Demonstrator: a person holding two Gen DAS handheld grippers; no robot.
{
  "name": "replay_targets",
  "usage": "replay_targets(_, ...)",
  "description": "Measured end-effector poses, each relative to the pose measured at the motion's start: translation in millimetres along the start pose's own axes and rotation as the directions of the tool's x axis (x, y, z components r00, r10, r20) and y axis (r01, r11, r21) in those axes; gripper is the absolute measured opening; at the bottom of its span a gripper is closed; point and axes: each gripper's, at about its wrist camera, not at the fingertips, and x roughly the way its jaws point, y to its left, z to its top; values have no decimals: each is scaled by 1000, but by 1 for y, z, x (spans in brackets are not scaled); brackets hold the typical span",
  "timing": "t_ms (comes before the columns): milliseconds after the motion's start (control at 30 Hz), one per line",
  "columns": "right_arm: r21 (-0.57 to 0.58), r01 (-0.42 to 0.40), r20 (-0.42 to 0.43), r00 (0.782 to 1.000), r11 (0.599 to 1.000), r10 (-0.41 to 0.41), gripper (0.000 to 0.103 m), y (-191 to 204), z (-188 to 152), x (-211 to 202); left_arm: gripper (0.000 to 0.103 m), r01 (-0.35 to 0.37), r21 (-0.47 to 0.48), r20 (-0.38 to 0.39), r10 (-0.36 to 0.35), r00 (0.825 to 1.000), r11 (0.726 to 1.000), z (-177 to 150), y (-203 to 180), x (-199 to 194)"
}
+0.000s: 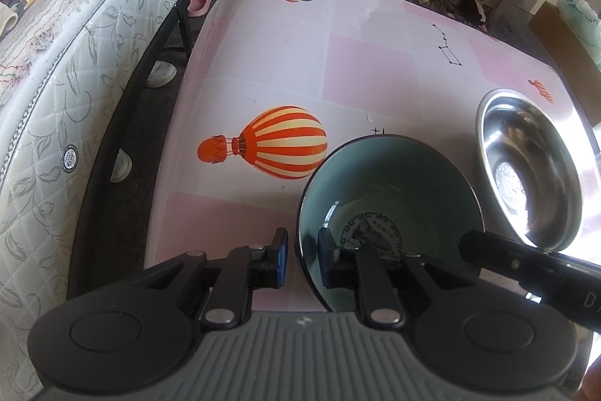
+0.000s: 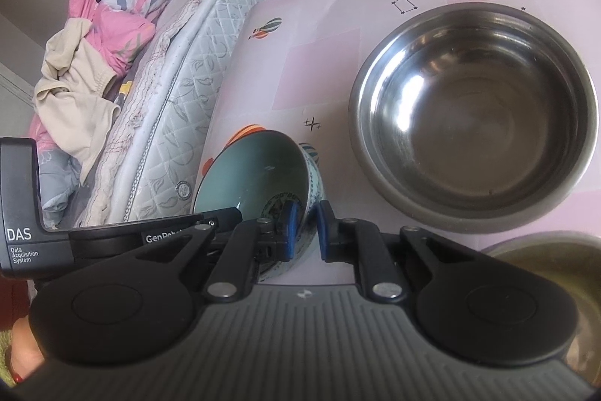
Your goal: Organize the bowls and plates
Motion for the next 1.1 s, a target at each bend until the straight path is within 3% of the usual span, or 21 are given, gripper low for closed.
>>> replay_targets(667,-4,39,11,999,999,-39,14,2,6,26,18,-11,3,13,11,1000,1000,-2,-3,2)
replay_targets(1100,6,49,8,999,999,-49,10,0,5,24,15,-16,-6,19,16,1000,1000,-1,-5,-6)
